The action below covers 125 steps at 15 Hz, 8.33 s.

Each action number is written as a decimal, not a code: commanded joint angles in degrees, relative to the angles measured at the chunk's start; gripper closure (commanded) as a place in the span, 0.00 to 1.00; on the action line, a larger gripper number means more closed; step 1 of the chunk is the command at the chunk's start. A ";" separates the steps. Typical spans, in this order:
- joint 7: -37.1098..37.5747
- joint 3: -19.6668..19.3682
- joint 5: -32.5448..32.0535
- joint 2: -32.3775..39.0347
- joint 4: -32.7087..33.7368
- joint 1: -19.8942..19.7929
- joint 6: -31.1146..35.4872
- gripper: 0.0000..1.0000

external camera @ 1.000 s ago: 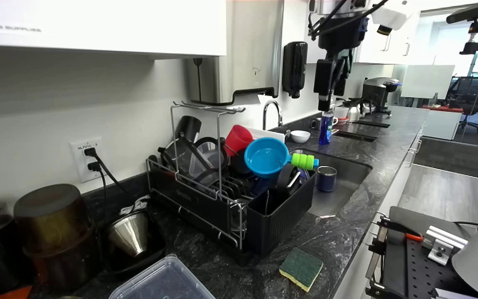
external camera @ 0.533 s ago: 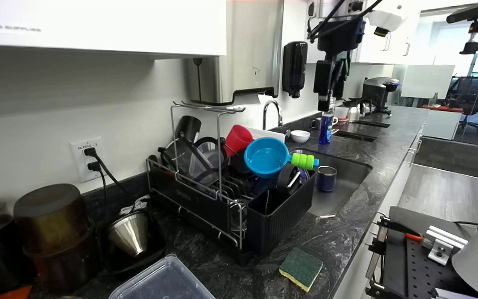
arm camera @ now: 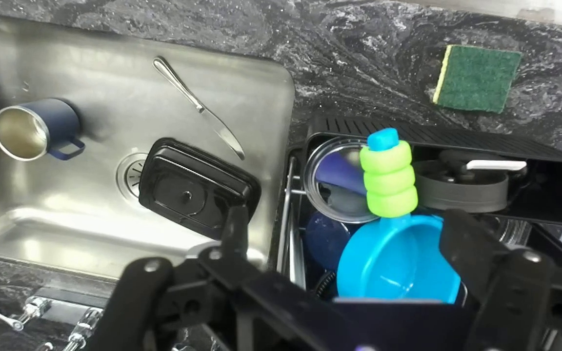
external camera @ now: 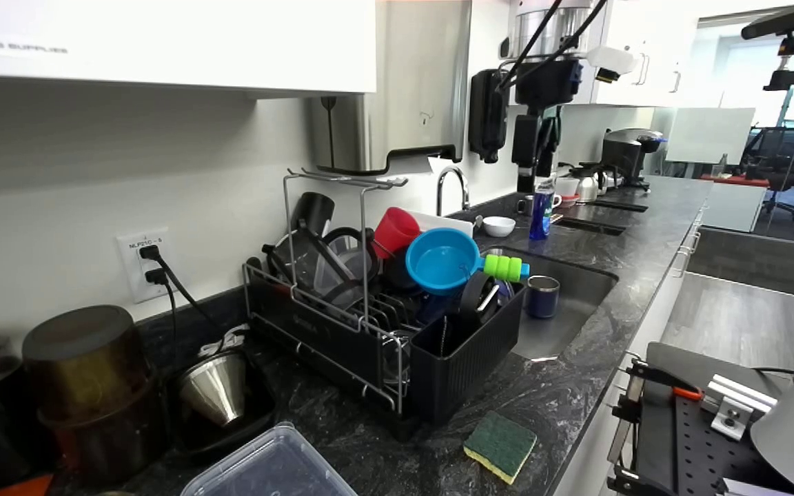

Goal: Take the mug from the sink and put it on the dish rack

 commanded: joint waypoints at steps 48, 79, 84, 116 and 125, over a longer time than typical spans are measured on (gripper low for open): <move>-40.20 -18.87 6.69 30.40 24.53 -14.51 3.26 0.00; -71.14 -18.81 8.41 60.17 54.33 -31.70 -6.60 0.00; -74.46 -18.05 6.98 63.18 53.38 -32.85 -6.98 0.00; -113.13 -12.63 13.14 60.29 29.19 -42.35 13.65 0.00; -119.63 -10.71 15.28 62.23 28.75 -43.13 16.12 0.00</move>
